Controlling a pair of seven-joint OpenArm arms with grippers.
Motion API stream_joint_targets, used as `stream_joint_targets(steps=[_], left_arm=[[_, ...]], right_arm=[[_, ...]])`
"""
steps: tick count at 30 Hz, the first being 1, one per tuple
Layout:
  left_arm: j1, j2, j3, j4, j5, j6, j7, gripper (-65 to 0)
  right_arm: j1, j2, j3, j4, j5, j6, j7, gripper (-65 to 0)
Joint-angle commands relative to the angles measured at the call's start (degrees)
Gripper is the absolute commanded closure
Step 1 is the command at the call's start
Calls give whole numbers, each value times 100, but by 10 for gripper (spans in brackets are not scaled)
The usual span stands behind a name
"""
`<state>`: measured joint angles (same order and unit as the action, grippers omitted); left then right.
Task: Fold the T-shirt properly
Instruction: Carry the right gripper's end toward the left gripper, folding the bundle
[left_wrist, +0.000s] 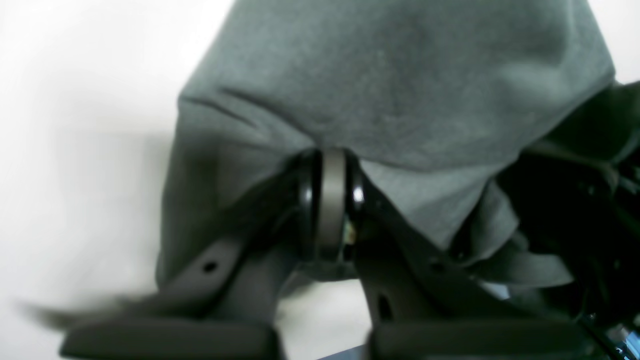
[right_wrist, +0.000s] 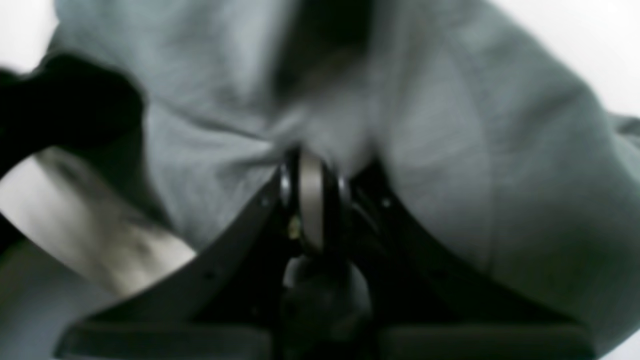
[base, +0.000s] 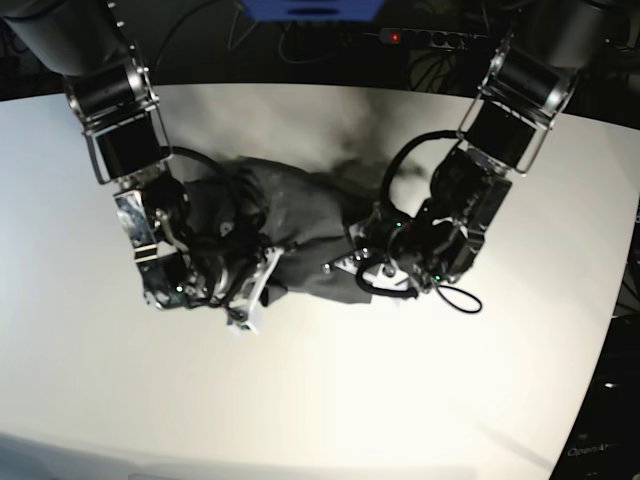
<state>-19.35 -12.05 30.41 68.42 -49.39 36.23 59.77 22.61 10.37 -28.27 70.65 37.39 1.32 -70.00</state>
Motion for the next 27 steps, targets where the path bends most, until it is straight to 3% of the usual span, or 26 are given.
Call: stream_joint_targets(steps=[1,5,8,11,16,20,27], left_arm=[[340,-109,101,-218,591,377,243,-33],[340,-109,101,-218,591,377,252,-33],[331,-109,101,-218,591,377,261,-33],[322,-109,110,-218,609,377,261,-33],[313,-144,119,-218,591,377,269,-33],[305,-153,110,-209,591,377,287,-33],[305,-162,84,318,591,377,621,-35]], right_arm=[[178,13,18,16,20,-172,68,-7],[319,-4,18,-107,-130,-321,103,-7],[319,-154,27,-116,-649,-392,77,-7],[284,-365,27,-81,-1273,-796,-90,-7],[231,-628,27,-63,-1800,-884,-266,-6],[38,-795,-87,368,-2363,-1183,-337,-6],[-94,-874,-298,1071,-2512,-1394,-715,-6]])
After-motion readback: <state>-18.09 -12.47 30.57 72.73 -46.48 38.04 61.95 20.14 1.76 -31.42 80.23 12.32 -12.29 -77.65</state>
